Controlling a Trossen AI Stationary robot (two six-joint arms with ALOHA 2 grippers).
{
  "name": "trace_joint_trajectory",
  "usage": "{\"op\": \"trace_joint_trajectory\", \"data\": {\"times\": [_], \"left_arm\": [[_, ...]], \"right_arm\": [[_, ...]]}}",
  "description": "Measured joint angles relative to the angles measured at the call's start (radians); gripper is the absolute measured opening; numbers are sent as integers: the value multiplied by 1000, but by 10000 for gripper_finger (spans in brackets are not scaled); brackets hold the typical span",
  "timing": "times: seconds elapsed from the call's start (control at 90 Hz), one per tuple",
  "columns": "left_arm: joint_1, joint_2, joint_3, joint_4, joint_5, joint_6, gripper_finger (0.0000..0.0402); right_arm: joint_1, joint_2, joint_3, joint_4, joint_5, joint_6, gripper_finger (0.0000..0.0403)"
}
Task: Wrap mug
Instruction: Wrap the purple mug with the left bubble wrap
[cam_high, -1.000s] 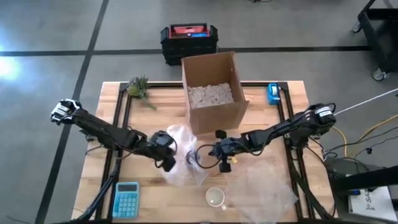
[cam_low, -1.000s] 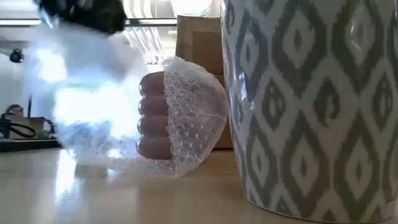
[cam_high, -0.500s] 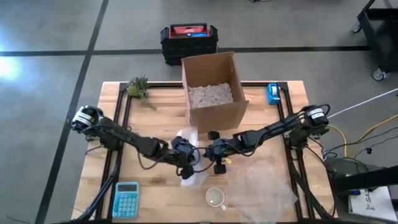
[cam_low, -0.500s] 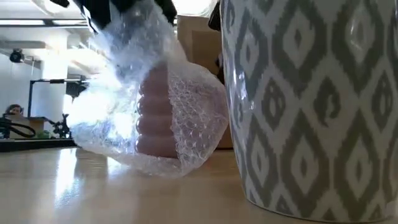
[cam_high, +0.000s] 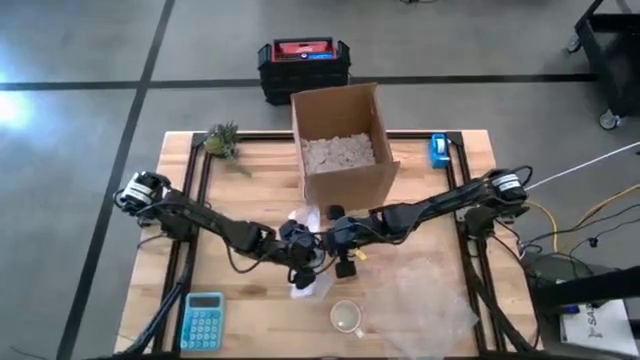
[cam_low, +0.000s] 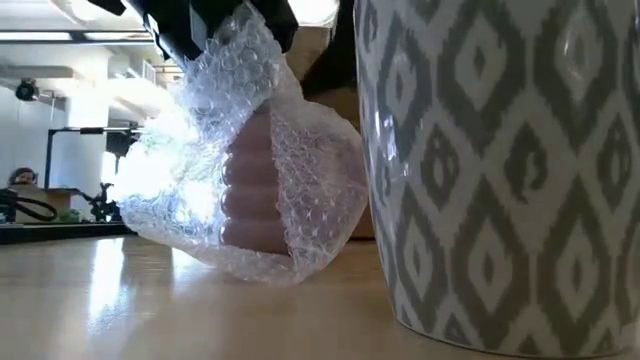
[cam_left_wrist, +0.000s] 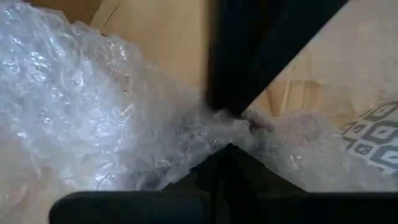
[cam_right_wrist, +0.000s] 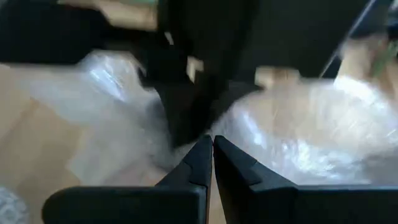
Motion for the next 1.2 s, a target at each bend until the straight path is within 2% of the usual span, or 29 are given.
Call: {"op": "trace_joint_trajectory", "data": {"times": [0.267,0.444,0.622,0.778,0.833,0.956,1.089,1.156,1.2], "left_arm": [[0,-9,44,-78,19,32,19],[-1,-51,138,-218,14,77,74],[-4,-73,247,-424,9,89,131],[-40,-77,305,-570,53,49,151],[-56,-77,303,-595,97,44,148],[-71,-73,258,-539,161,38,119],[-75,-62,195,-418,249,43,55],[-74,-62,171,-339,248,65,18],[-72,-62,163,-296,230,80,8]], "right_arm": [[2,78,4,12,5,18,2],[1,54,2,9,-3,19,2],[1,47,0,21,-4,19,2],[2,47,1,25,-4,22,2],[2,47,1,28,-5,22,2],[2,48,0,27,-4,19,2],[2,48,-1,27,-4,18,2],[2,48,-1,27,-4,18,2],[1,48,-1,27,-4,18,2]]}}
